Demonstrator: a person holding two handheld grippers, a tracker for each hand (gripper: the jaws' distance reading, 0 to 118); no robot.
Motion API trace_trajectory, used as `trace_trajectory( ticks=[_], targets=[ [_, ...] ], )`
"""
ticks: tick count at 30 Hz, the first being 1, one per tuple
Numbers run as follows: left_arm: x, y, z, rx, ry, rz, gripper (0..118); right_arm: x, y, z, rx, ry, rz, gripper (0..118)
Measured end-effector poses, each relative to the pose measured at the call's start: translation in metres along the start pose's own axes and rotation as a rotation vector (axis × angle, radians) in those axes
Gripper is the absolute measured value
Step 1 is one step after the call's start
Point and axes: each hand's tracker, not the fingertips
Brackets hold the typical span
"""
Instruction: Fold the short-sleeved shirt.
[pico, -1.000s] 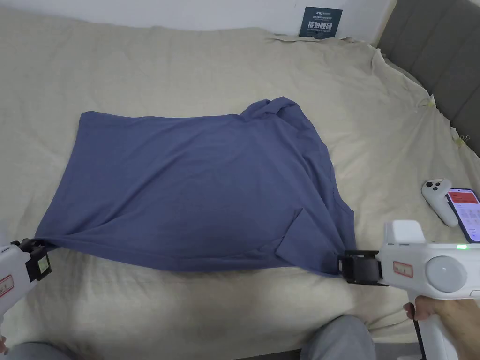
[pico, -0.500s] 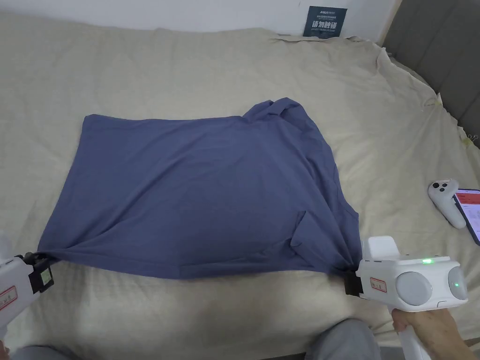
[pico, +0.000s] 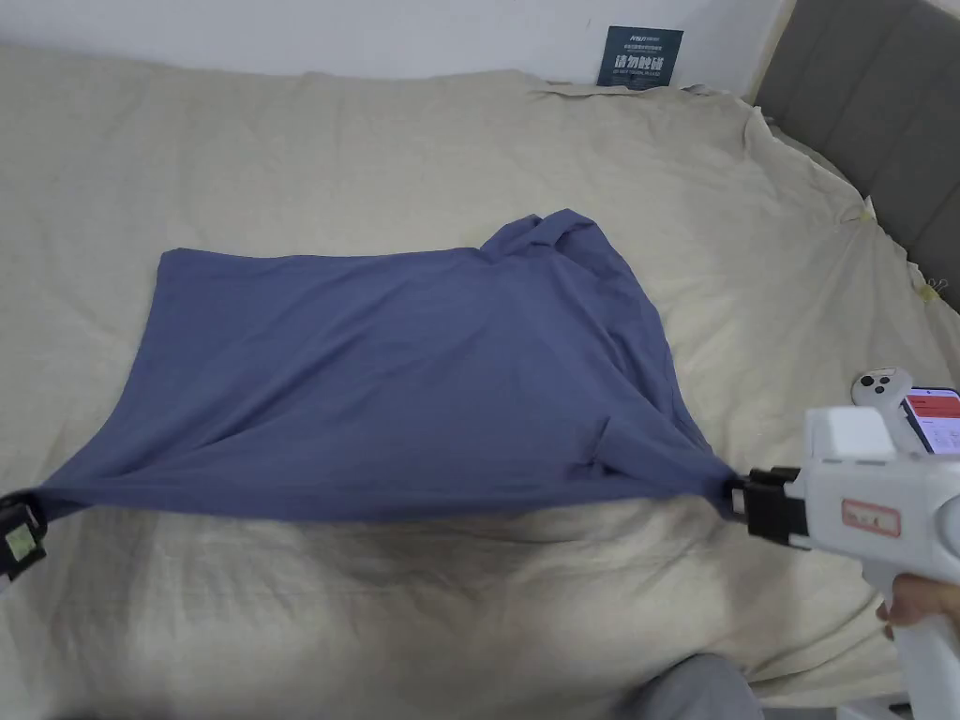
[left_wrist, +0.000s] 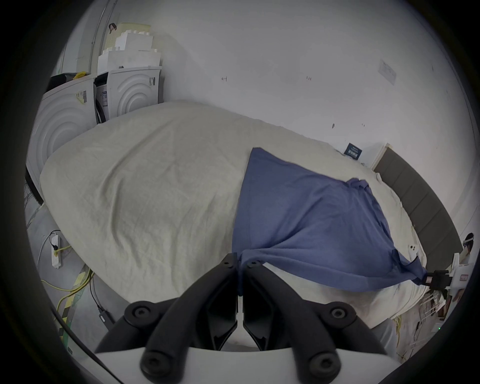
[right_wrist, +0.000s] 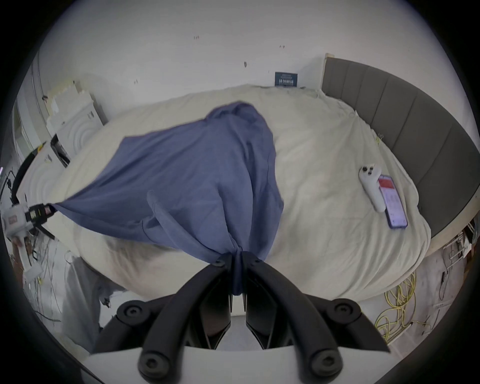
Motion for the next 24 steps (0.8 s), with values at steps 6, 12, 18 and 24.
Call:
trace_trajectory(
  ticks=[6, 12, 18, 24],
  targets=[
    [0.016, 0.051, -0.025, 0.055, 0.008, -0.074, 0, 0.002, 0.069, -0.011, 0.030, -0.013, -0.020, 6],
    [0.042, 0.095, -0.089, 0.042, 0.041, -0.156, 0, -0.003, 0.131, -0.068, -0.019, -0.096, -0.003, 6],
    [0.066, 0.121, -0.159, -0.019, 0.099, -0.201, 0, -0.010, 0.174, -0.138, -0.079, -0.190, 0.027, 6],
    [0.074, 0.125, -0.226, -0.128, 0.168, -0.257, 0, -0.009, 0.194, -0.201, -0.148, -0.235, 0.027, 6]
  ],
)
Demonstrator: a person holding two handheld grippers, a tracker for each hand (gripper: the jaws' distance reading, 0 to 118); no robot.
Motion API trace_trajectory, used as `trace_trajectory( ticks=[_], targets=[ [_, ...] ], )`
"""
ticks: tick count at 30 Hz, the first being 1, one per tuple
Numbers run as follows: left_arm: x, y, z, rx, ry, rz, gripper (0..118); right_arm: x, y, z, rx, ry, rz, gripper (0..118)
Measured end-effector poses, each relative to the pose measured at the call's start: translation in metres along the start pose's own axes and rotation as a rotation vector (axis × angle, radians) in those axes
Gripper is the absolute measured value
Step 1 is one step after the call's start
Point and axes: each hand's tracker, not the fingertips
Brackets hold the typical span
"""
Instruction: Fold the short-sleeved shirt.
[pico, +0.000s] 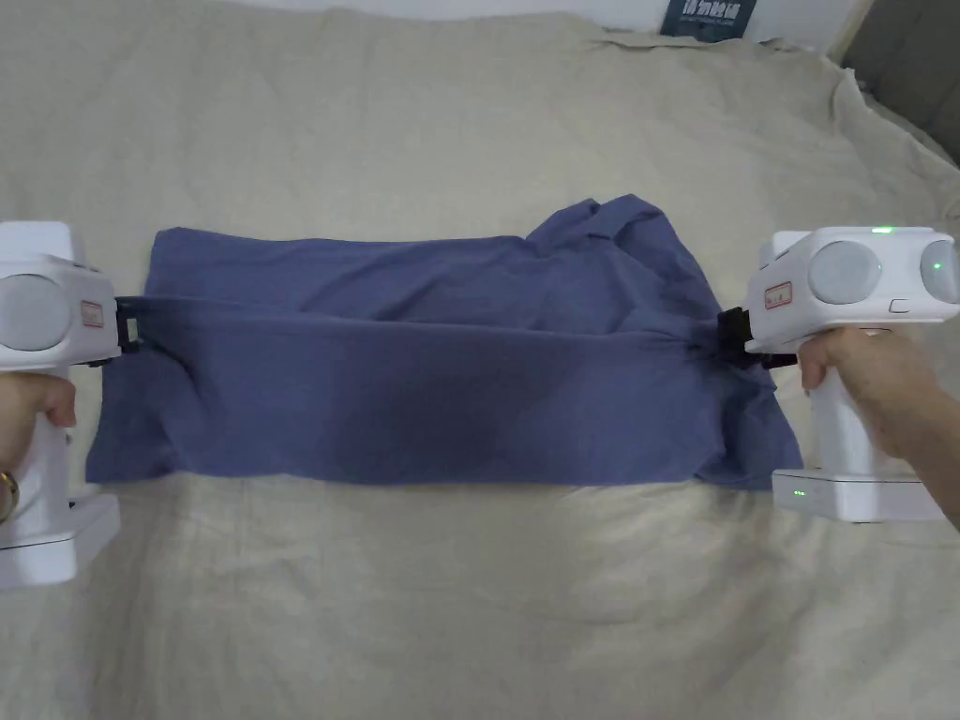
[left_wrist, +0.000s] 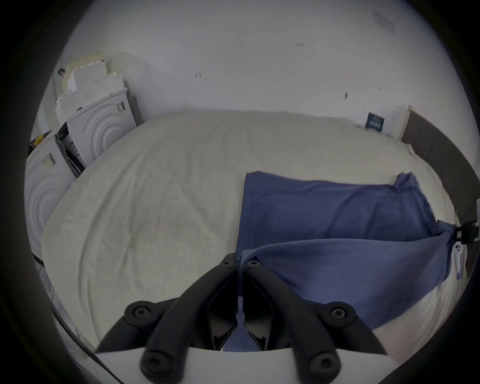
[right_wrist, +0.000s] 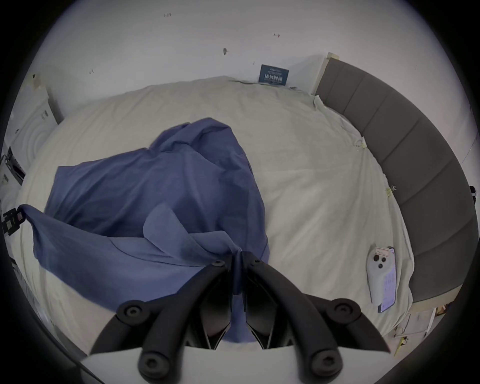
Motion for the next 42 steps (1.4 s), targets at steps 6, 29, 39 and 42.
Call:
trace_trajectory(
  ticks=[6, 29, 39, 42],
  targets=[
    [0.010, -0.005, -0.037, -0.056, 0.035, -0.020, 22, -0.003, 0.002, -0.037, -0.056, 0.005, -0.020, 6],
    [-0.018, -0.089, 0.131, 0.440, 0.041, 0.083, 118, 0.023, -0.112, 0.141, 0.549, 0.092, -0.263, 106],
    [-0.013, -0.139, 0.167, 0.531, -0.052, 0.087, 57, -0.008, -0.198, 0.177, 0.704, 0.036, -0.200, 104],
    [-0.012, -0.147, 0.174, 0.553, -0.078, 0.061, 26, -0.018, -0.218, 0.186, 0.717, 0.052, -0.202, 82]
  ],
)
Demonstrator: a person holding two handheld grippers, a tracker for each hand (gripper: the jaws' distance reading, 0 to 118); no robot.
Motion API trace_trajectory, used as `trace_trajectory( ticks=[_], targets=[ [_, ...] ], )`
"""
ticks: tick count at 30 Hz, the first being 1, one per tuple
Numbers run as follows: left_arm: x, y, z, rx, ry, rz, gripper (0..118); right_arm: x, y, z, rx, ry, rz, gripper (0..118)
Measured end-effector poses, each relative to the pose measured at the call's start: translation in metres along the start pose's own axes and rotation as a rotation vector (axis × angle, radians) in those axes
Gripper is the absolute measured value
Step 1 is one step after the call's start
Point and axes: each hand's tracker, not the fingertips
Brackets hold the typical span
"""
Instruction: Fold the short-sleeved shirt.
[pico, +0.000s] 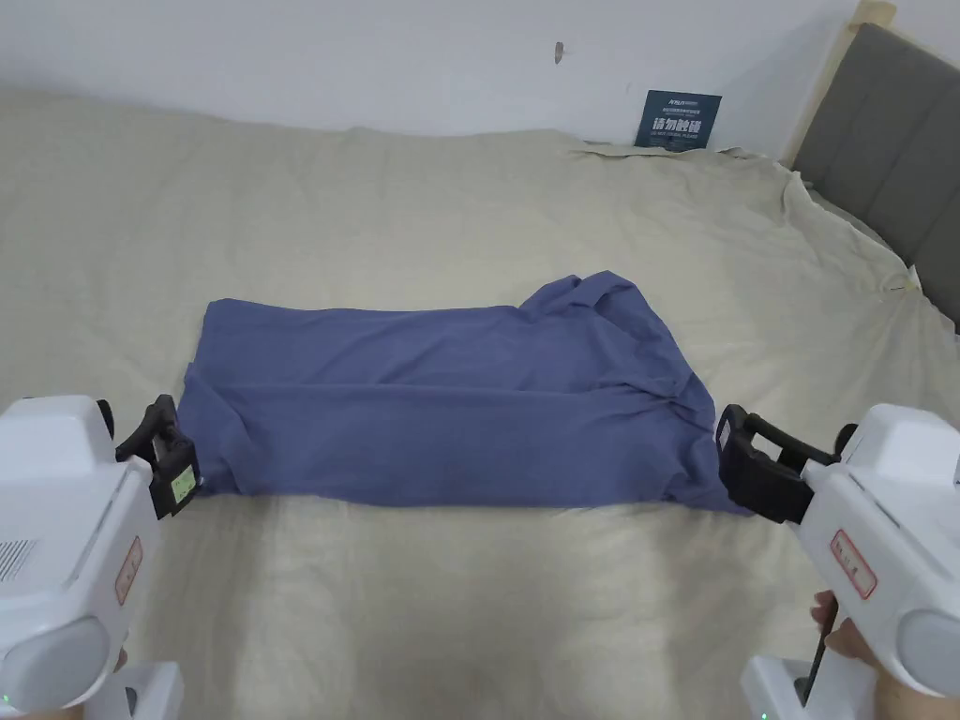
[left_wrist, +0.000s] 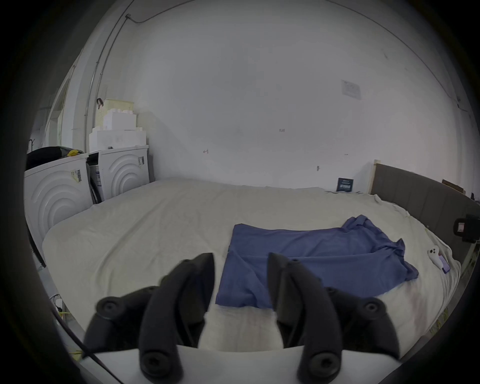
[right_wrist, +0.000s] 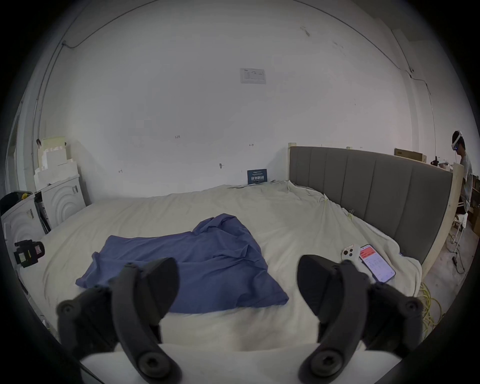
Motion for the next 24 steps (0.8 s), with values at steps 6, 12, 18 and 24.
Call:
trace_trajectory(
  ticks=[6, 12, 18, 24],
  targets=[
    [0.005, -0.003, 0.021, -0.001, -0.017, 0.015, 0, -0.008, -0.009, 0.018, 0.024, 0.003, 0.008, 3],
    [0.007, -0.009, 0.028, -0.031, -0.039, 0.021, 0, -0.006, -0.010, 0.019, -0.005, 0.017, -0.014, 0],
    [0.014, -0.010, 0.032, -0.041, -0.048, 0.020, 0, -0.003, -0.003, 0.010, -0.027, 0.021, 0.001, 0],
    [0.020, -0.008, 0.032, -0.044, -0.054, 0.023, 0, 0.005, 0.022, -0.033, -0.155, -0.005, 0.041, 1]
  ],
)
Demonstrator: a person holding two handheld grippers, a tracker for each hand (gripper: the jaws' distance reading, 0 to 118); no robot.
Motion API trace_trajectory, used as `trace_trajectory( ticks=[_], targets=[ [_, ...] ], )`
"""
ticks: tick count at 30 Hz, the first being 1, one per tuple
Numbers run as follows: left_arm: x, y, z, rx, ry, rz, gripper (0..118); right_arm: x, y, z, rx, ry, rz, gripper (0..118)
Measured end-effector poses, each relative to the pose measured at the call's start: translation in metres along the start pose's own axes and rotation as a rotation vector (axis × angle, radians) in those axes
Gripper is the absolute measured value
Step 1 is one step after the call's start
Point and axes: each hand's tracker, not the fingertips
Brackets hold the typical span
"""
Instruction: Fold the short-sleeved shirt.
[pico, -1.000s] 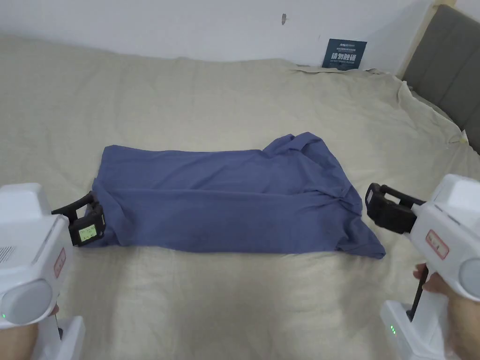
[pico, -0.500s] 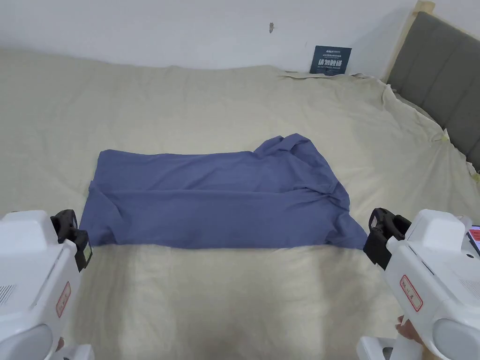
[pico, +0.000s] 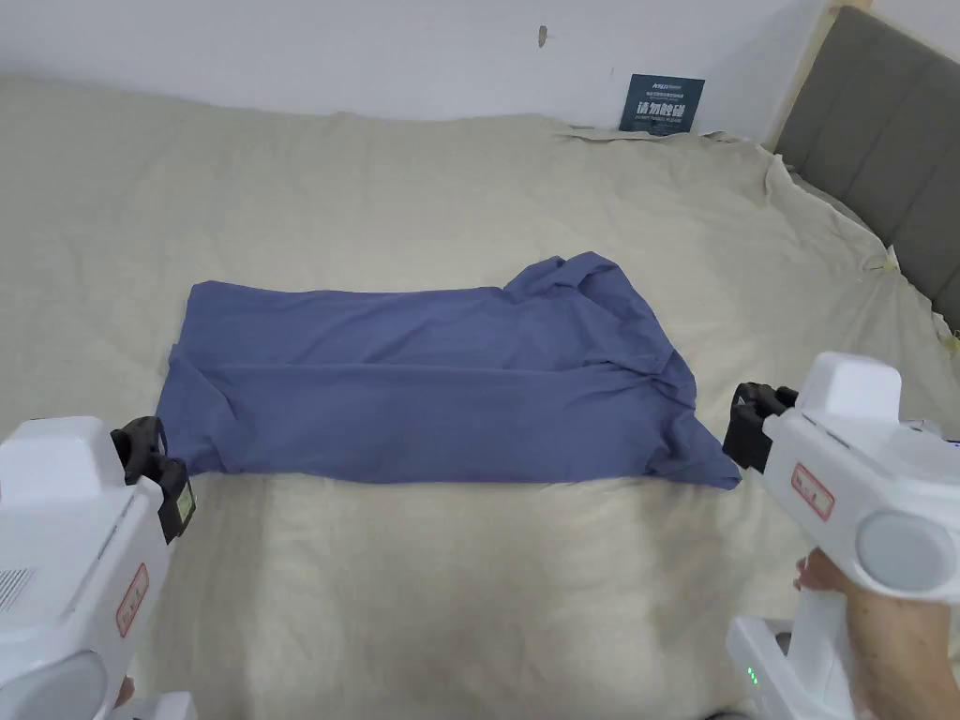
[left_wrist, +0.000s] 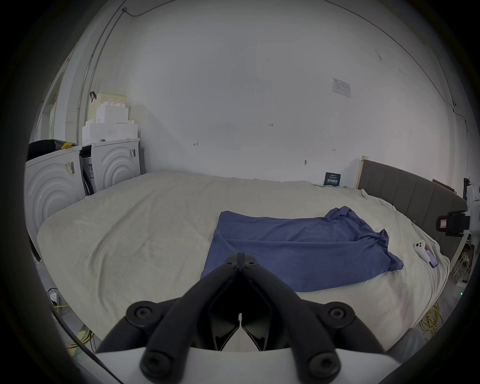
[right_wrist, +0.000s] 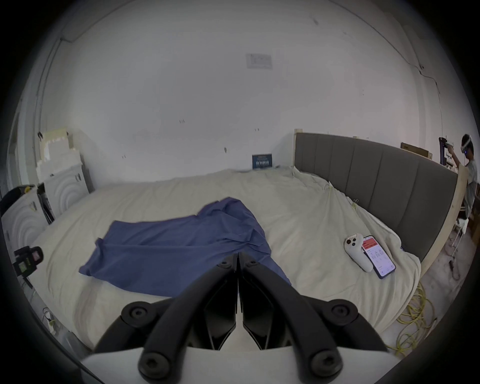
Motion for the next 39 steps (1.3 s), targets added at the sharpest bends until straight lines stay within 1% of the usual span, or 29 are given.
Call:
trace_trajectory(
  ticks=[1, 2, 3, 4, 5, 6, 7, 9, 10, 11, 12, 13, 15, 17, 20, 23, 25, 26, 27, 28, 29, 30, 31, 33, 34, 35, 36, 38, 39],
  targets=[
    [0.001, 0.001, 0.000, 0.000, -0.001, -0.001, 0, 0.004, 0.006, -0.011, -0.045, 0.021, -0.002, 4],
    [0.003, 0.002, 0.001, 0.001, 0.000, -0.001, 0, 0.008, 0.012, -0.023, -0.077, 0.029, -0.021, 15],
    [0.004, 0.003, 0.001, 0.002, -0.002, -0.002, 0, 0.012, 0.018, -0.034, -0.095, 0.025, -0.035, 32],
    [0.004, 0.004, 0.001, 0.002, -0.003, -0.005, 0, 0.014, 0.023, -0.043, -0.129, 0.036, -0.030, 52],
    [0.006, 0.005, 0.000, 0.002, -0.003, -0.010, 0, 0.017, 0.028, -0.057, -0.178, 0.028, -0.020, 76],
    [0.004, 0.005, -0.002, 0.001, -0.005, -0.014, 0, 0.017, 0.033, -0.069, -0.227, 0.008, -0.008, 85],
    [0.004, 0.005, -0.003, -0.001, -0.006, -0.017, 0, 0.019, 0.036, -0.079, -0.251, -0.012, 0.004, 87],
    [0.006, 0.005, -0.005, -0.001, -0.002, -0.016, 0, 0.021, 0.040, -0.103, -0.324, 0.003, 0.039, 87],
    [0.005, 0.005, -0.007, -0.003, -0.003, -0.014, 0, 0.022, 0.041, -0.113, -0.363, -0.008, 0.043, 88],
    [0.005, 0.005, -0.010, -0.007, 0.000, -0.011, 0, 0.024, 0.041, -0.127, -0.416, 0.005, 0.053, 90],
    [0.005, 0.004, -0.011, -0.010, 0.000, -0.006, 0, 0.028, 0.039, -0.141, -0.466, 0.018, 0.040, 92],
    [0.006, 0.004, -0.013, -0.013, 0.000, -0.003, 0, 0.029, 0.035, -0.150, -0.512, 0.024, 0.020, 92],
    [0.007, 0.004, -0.015, -0.020, 0.002, -0.002, 0, 0.034, 0.026, -0.172, -0.610, 0.005, -0.035, 92],
    [0.008, 0.003, -0.018, -0.026, 0.004, -0.003, 0, 0.037, 0.015, -0.184, -0.661, -0.005, -0.057, 92],
    [0.010, 0.004, -0.020, -0.035, 0.004, -0.004, 0, 0.038, -0.002, -0.200, -0.706, -0.073, -0.033, 92],
    [0.011, 0.004, -0.024, -0.047, 0.010, -0.009, 0, 0.039, -0.016, -0.205, -0.719, -0.083, -0.031, 91],
    [0.010, 0.003, -0.027, -0.056, 0.012, -0.002, 0, 0.041, -0.021, -0.204, -0.704, -0.090, -0.055, 90],
    [0.008, 0.003, -0.029, -0.063, 0.013, 0.003, 0, 0.042, -0.023, -0.204, -0.692, -0.081, -0.075, 83],
    [0.008, 0.003, -0.030, -0.071, 0.017, 0.006, 0, 0.042, -0.025, -0.204, -0.689, -0.071, -0.092, 67],
    [0.007, 0.003, -0.031, -0.077, 0.021, 0.009, 0, 0.042, -0.025, -0.204, -0.699, -0.064, -0.102, 42],
    [0.007, 0.003, -0.033, -0.084, 0.032, 0.022, 0, 0.043, -0.027, -0.204, -0.706, -0.069, -0.115, 8],
    [0.004, 0.004, -0.035, -0.108, 0.038, 0.045, 0, 0.043, -0.028, -0.203, -0.702, -0.051, -0.163, 5],
    [0.002, 0.004, -0.037, -0.123, 0.029, 0.058, 3, 0.043, -0.028, -0.201, -0.700, -0.054, -0.184, 5],
    [-0.002, 0.008, -0.043, -0.153, 0.033, 0.069, 14, 0.042, -0.027, -0.203, -0.707, -0.041, -0.140, 4],
    [-0.004, 0.009, -0.044, -0.157, 0.037, 0.071, 24, 0.040, -0.026, -0.201, -0.701, -0.042, -0.107, 4],
    [-0.007, 0.011, -0.046, -0.162, 0.040, 0.077, 44, 0.039, -0.025, -0.199, -0.696, -0.042, -0.089, 4],
    [-0.009, 0.015, -0.049, -0.178, 0.040, 0.083, 63, 0.039, -0.023, -0.197, -0.694, -0.034, -0.096, 4],
    [-0.015, 0.023, -0.058, -0.237, 0.027, 0.102, 97, 0.040, -0.019, -0.194, -0.684, -0.021, -0.100, 4],
    [-0.019, 0.028, -0.064, -0.249, 0.019, 0.107, 107, 0.040, -0.016, -0.192, -0.678, -0.019, -0.097, 4]
  ],
)
